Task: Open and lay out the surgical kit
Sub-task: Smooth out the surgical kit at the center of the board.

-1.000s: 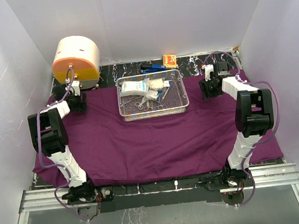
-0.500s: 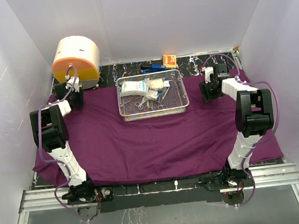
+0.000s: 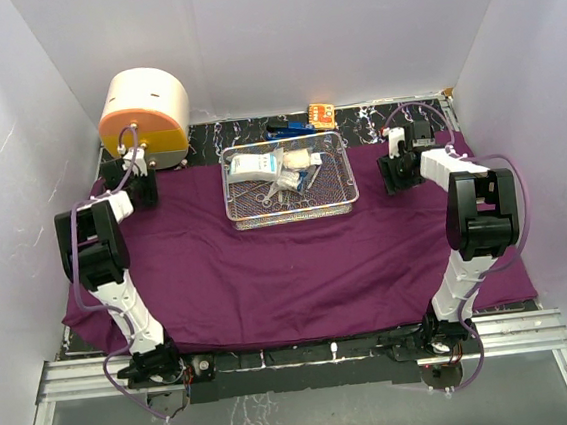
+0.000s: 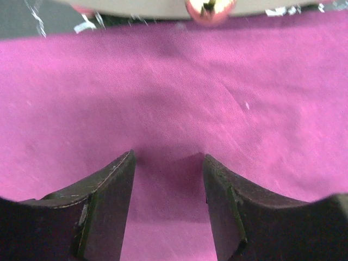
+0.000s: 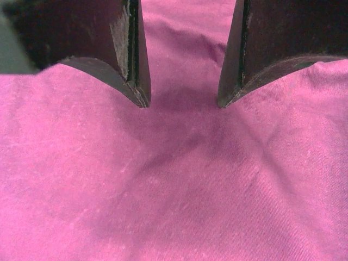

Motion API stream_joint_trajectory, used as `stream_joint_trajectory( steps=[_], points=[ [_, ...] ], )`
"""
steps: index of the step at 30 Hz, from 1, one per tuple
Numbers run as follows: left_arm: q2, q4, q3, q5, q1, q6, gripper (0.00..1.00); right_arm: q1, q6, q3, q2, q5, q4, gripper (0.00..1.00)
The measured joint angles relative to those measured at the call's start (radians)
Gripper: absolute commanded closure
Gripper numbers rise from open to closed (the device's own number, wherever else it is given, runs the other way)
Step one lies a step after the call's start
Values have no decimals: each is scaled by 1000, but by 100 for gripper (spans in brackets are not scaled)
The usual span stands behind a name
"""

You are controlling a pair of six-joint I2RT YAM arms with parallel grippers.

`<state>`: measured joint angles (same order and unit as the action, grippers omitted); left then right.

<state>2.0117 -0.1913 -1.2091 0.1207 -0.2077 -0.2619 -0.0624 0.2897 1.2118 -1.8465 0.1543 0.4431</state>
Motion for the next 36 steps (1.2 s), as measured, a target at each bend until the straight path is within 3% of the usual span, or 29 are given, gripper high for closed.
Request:
stream_joint_trajectory(
  steps=[6, 16, 26, 36],
  points=[
    [-105, 82, 80, 81, -3, 110, 35, 0, 0, -24, 0, 11, -4, 49],
    [-174, 108, 87, 140, 35, 185, 29, 0, -2, -31, 34, 34, 2, 48],
    [-162, -51, 53, 151, 37, 164, 27, 0, -5, -31, 126, 65, 5, 48],
    [-23, -221, -68, 162, 37, 158, 27, 0, -5, -46, 126, 69, 10, 48]
  ],
)
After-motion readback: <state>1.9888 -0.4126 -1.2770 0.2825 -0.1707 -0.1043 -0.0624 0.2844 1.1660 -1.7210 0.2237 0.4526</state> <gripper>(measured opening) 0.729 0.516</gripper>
